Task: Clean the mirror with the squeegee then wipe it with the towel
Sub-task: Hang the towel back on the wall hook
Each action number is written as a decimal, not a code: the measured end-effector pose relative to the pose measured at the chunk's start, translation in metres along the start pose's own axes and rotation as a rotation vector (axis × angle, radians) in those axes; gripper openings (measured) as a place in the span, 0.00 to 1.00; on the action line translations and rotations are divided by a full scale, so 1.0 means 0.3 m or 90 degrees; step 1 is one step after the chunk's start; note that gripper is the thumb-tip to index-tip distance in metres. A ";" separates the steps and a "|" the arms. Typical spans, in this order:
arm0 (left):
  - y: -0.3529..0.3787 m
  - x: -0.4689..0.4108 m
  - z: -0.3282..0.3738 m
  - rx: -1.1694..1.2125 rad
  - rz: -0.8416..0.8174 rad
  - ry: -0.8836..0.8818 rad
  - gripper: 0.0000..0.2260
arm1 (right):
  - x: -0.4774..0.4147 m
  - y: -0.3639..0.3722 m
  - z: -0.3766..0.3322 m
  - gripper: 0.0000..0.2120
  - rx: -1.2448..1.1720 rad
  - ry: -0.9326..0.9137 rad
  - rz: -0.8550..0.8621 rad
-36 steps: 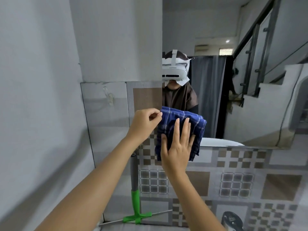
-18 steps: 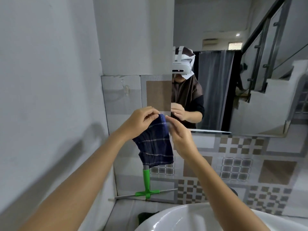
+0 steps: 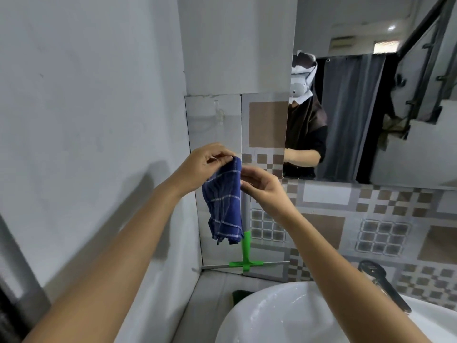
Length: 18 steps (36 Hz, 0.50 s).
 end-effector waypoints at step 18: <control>0.089 0.068 -0.098 0.066 0.037 -0.098 0.11 | -0.080 -0.164 -0.130 0.02 0.437 -0.022 0.228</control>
Point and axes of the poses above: each hand's wrist, its own x-axis away from the middle knuckle, its own y-axis out of the palm, z = x × y, the point moved 1 cm from there along -x, towards the middle knuckle, and after that the axes turned 11 degrees about y, right-handed, at the moved point
